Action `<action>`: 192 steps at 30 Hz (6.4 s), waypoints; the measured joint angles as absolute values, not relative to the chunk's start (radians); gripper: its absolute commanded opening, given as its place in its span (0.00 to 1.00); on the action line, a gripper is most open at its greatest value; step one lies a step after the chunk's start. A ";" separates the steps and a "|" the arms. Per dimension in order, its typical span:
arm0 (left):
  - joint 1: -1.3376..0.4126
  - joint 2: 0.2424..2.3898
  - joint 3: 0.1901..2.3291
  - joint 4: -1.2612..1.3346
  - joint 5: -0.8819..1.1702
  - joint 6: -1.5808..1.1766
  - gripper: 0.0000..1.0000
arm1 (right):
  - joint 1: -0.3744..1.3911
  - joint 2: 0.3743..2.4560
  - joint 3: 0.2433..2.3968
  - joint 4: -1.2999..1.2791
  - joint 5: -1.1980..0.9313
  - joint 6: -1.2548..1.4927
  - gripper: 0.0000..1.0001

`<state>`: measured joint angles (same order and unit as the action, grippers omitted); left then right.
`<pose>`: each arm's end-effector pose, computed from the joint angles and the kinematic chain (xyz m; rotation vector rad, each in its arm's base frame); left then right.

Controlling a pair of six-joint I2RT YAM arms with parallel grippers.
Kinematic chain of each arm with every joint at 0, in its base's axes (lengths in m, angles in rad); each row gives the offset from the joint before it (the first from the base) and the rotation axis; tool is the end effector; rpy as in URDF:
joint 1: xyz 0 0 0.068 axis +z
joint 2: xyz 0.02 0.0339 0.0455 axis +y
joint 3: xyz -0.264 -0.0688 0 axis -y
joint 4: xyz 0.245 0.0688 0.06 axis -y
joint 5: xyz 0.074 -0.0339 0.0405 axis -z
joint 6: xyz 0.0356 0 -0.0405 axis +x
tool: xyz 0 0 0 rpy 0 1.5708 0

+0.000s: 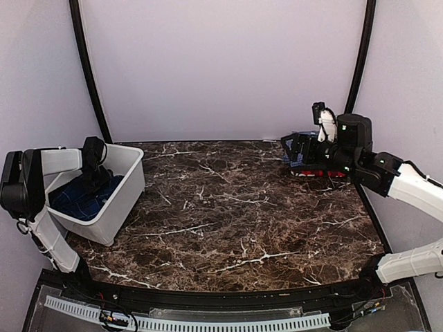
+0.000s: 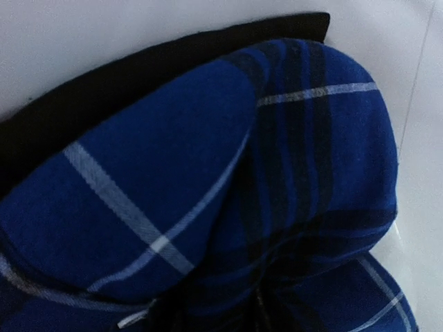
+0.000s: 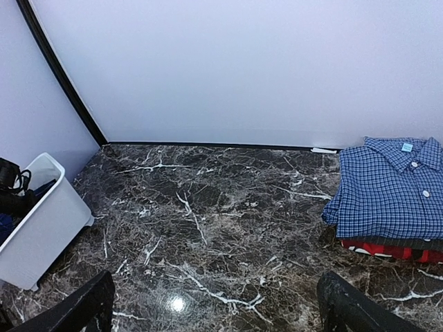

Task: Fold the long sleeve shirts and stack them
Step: Pick up the crumpled shirt from the bin, then place the crumpled shirt at the center of the board, then flatten out the crumpled shirt at the center of the board.

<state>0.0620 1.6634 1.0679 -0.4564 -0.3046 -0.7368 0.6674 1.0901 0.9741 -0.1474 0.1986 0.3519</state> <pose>0.3331 0.0314 0.1949 -1.0879 2.3102 0.1453 0.2034 0.1513 0.3505 -0.1517 1.8560 0.5325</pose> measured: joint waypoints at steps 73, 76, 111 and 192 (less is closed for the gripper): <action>-0.554 1.743 1.341 -0.282 0.402 -0.763 0.71 | 0.712 1.174 0.973 -0.280 0.134 0.260 0.98; -0.555 1.655 1.272 -0.288 0.376 -0.754 0.71 | 0.714 1.185 0.971 -0.297 0.151 0.262 0.98; -0.883 1.951 1.277 0.022 0.414 -0.927 0.43 | 0.714 1.204 0.757 -0.255 0.279 0.389 0.99; -0.682 2.378 1.861 -0.249 0.187 -0.716 0.53 | 0.680 1.905 1.201 -0.249 0.130 0.411 0.00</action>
